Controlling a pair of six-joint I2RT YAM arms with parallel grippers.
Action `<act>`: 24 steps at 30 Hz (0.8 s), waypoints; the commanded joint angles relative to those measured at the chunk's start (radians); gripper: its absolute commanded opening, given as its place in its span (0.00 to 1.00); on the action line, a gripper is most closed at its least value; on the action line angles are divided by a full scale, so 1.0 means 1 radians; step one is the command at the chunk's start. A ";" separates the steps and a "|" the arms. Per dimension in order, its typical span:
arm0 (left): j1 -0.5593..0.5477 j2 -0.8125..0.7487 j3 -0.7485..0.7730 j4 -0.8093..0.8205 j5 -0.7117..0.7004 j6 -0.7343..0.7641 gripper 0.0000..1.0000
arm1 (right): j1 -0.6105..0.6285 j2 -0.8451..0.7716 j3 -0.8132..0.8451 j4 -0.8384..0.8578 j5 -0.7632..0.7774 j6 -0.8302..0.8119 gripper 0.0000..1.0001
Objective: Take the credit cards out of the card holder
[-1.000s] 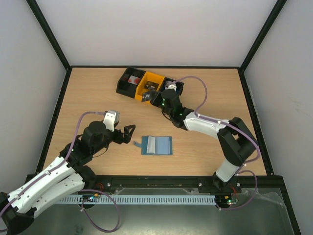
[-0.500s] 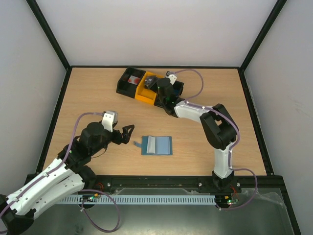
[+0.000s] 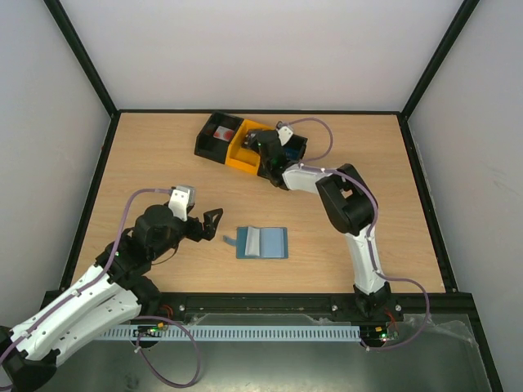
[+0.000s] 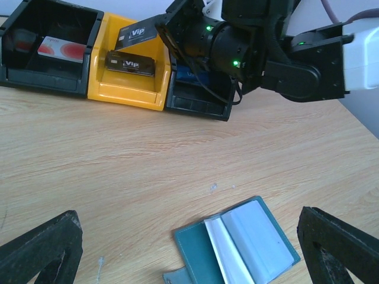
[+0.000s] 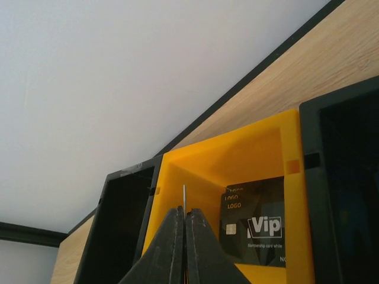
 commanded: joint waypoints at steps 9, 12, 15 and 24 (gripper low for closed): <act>0.004 -0.008 -0.015 0.005 -0.015 0.008 1.00 | -0.005 0.141 0.156 -0.009 0.089 0.050 0.02; 0.004 -0.012 -0.015 0.005 -0.016 0.007 1.00 | -0.005 0.176 0.197 -0.025 0.092 0.046 0.02; 0.004 -0.015 -0.015 0.005 -0.015 0.007 1.00 | -0.005 0.189 0.209 -0.041 0.109 0.056 0.02; 0.004 -0.019 -0.017 0.014 0.004 0.007 1.00 | -0.006 0.208 0.238 -0.098 0.139 0.038 0.11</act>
